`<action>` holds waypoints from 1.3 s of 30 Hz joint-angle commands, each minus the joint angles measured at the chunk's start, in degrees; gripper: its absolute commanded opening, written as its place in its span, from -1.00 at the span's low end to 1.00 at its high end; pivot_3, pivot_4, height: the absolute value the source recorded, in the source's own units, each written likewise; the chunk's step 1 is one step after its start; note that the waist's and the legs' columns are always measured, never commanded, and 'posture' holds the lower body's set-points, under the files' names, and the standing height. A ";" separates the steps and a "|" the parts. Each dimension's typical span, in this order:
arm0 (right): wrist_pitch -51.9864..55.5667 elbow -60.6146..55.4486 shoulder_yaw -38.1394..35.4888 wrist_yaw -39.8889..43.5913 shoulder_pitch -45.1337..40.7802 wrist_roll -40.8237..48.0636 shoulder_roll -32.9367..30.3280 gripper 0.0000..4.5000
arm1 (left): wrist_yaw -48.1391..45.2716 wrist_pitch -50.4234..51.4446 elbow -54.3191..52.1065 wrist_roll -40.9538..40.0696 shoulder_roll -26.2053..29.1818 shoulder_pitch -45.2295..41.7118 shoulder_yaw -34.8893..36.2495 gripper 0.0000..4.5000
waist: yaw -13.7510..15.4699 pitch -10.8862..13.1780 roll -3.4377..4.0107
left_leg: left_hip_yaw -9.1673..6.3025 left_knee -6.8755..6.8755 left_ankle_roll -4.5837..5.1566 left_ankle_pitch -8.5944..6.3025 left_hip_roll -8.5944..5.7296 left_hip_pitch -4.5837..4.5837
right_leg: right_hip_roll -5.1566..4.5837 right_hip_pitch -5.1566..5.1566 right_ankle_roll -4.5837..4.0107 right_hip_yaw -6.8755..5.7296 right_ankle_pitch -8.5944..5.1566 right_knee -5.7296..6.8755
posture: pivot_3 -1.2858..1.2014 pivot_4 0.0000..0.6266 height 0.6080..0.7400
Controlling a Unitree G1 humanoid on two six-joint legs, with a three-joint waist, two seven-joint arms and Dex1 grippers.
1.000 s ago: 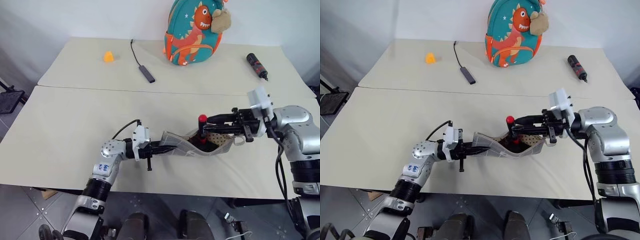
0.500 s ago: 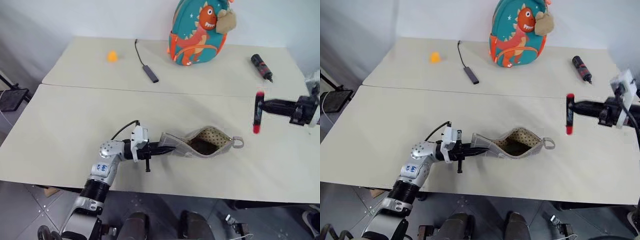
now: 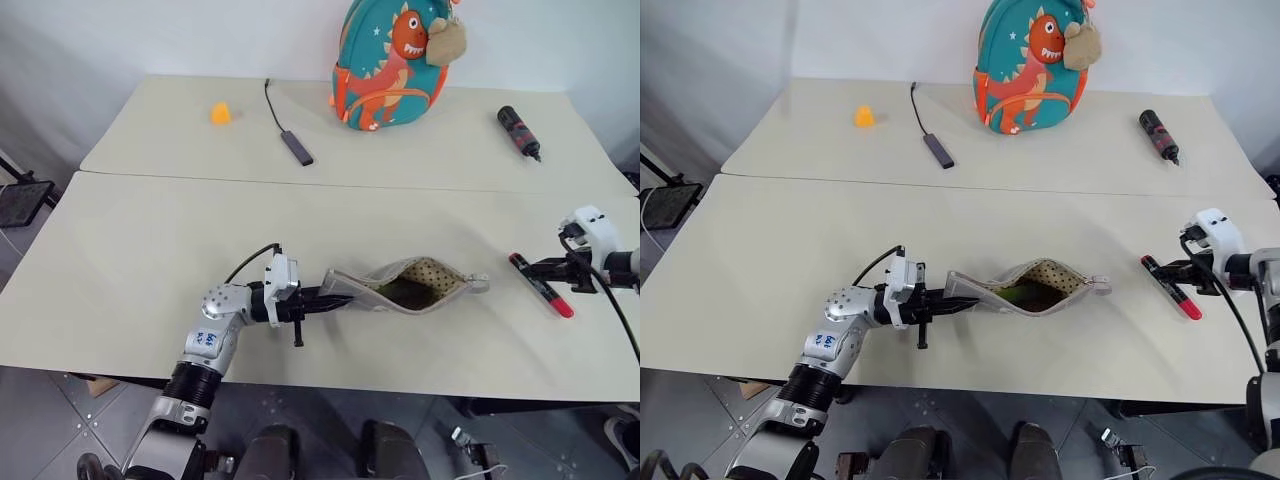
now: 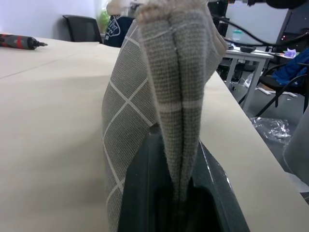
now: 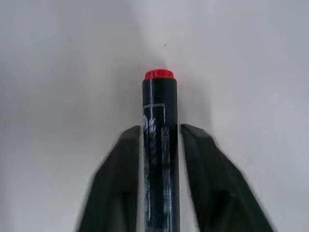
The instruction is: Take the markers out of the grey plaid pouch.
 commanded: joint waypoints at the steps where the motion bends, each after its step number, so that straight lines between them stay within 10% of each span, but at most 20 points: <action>1: -4.59 -0.26 -3.87 0.20 0.30 0.00 -2.80 0.17 | -0.22 0.36 -1.01 -0.22 0.62 0.12 0.11 -1.00 | 0.06 0.02 0.03 | 0.00 0.00 0.00 0.00 -0.01 0.00 | 0.00 0.00 0.00 0.00 0.00 0.00 | 0.03 -0.52 1.00; 5: -12.02 -1.18 -11.04 7.31 -1.29 5.50 -5.36 0.77 | -0.66 0.13 0.66 -0.45 1.29 -1.30 1.10 -1.00 | 0.02 0.07 0.11 | 0.01 0.00 0.00 0.00 -0.01 -0.01 | 0.00 0.00 0.00 0.00 0.00 -0.02 | 0.03 -0.52 1.00; 17: -9.16 -39.06 -10.85 20.65 5.76 18.65 0.65 0.77 | -1.51 -0.85 4.90 -0.14 0.23 -4.03 1.07 -1.00 | 0.31 0.07 0.12 | -0.02 0.02 -0.04 0.02 0.05 0.05 | 0.03 0.00 0.02 0.02 0.01 0.04 | 0.03 -0.52 1.00; 30: -6.34 -55.40 -3.76 23.88 9.21 23.19 3.21 -0.99 | -1.05 -1.10 5.07 0.18 -0.71 -3.36 0.60 -1.00 | 1.31 0.08 0.11 | -0.09 0.03 0.02 -0.01 -0.03 -0.02 | 0.02 0.00 0.02 -0.01 0.01 -0.01 | 0.03 -0.52 1.00; 39: -12.00 -53.43 4.67 17.57 7.19 10.27 5.41 -0.99 | -0.88 -1.05 4.96 0.20 -1.15 -3.14 0.43 -1.00 | 1.26 0.08 0.11 | -0.08 0.04 0.02 -0.01 -0.04 -0.02 | 0.02 0.00 0.02 -0.01 0.01 0.00 | 0.03 -0.52 1.00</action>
